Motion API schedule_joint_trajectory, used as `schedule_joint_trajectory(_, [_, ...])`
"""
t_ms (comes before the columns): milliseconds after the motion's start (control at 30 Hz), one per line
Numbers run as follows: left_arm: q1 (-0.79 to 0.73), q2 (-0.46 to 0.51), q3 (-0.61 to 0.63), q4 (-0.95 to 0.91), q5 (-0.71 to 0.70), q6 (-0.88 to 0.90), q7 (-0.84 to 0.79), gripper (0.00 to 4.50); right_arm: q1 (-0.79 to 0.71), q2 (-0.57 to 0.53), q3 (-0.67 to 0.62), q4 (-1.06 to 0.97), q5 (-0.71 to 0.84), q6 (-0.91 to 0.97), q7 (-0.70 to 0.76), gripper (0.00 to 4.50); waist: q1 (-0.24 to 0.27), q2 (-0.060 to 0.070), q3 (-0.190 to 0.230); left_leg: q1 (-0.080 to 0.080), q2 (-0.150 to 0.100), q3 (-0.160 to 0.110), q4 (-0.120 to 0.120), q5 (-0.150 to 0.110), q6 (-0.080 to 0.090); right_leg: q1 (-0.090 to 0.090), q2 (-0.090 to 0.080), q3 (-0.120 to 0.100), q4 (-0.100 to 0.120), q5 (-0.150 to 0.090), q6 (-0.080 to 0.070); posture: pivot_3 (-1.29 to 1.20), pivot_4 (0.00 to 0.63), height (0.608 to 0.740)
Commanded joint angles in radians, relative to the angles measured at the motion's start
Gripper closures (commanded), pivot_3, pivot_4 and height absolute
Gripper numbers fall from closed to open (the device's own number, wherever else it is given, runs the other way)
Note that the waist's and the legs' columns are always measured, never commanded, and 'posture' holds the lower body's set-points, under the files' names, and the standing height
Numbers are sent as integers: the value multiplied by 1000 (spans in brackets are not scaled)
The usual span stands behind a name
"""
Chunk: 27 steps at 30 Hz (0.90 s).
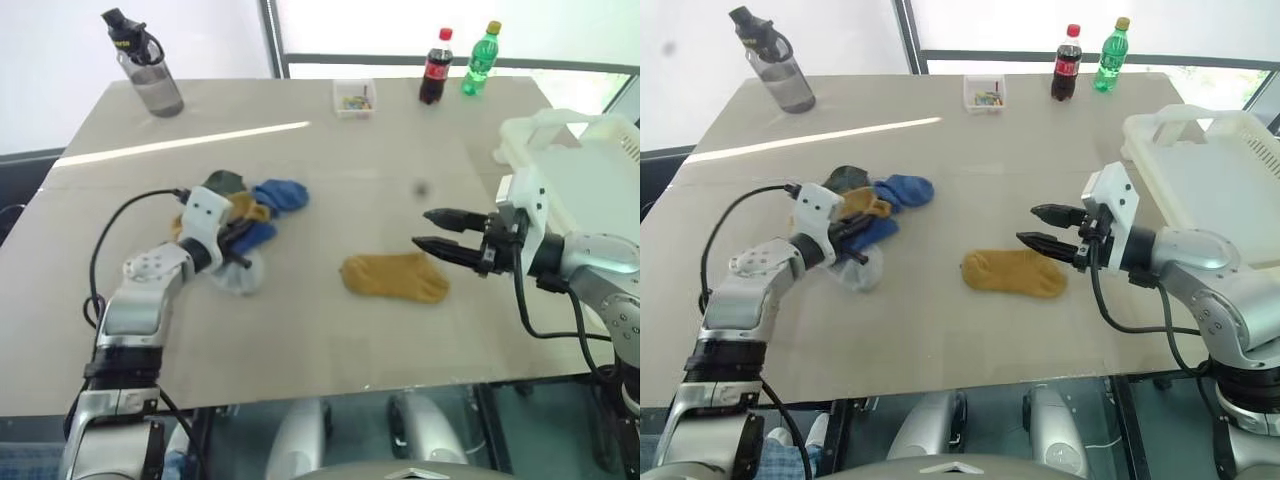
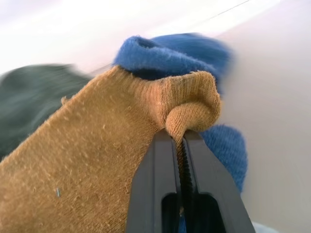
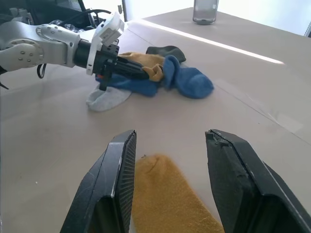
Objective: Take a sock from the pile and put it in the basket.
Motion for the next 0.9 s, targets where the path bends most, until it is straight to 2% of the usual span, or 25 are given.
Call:
schedule_joint_trajectory(33, [-3,0,68,-101,-75,56,-6,4445,4,-7,-23,-17,11,-21,-1,2196,0,0,0,0,0,0,0,0,0,0,0,0,0,0,0,0,150,740])
schedule_joint_trajectory(200, [16,6,38,-123,-68,67,-26,4445,3,-4,-20,-15,9,-23,-3,2196,-1,0,0,1,0,1,0,0,0,1,1,1,1,0,0,0,150,740])
schedule_joint_trajectory(400, [10,19,32,-53,-9,27,-9,4445,6,-8,-26,-15,8,-23,-5,2196,-1,0,0,1,0,1,0,0,0,0,1,1,1,0,0,0,150,740])
schedule_joint_trajectory(500, [-14,-16,63,-100,-98,74,-36,4445,8,-9,-27,-14,6,-25,-6,2196,0,0,0,1,0,1,0,0,0,0,1,1,1,0,0,0,150,740])
schedule_joint_trajectory(700, [6,-39,47,-238,-260,179,-121,4445,9,-9,-29,-14,4,-26,-9,2196,-1,0,0,1,0,1,1,0,0,0,1,1,0,0,0,0,150,740])
schedule_joint_trajectory(900, [-8,-49,-28,-257,-247,216,-111,4445,7,-7,-30,-15,3,-28,-15,2196,-2,0,0,1,0,1,1,0,0,0,1,1,1,0,0,0,150,740])
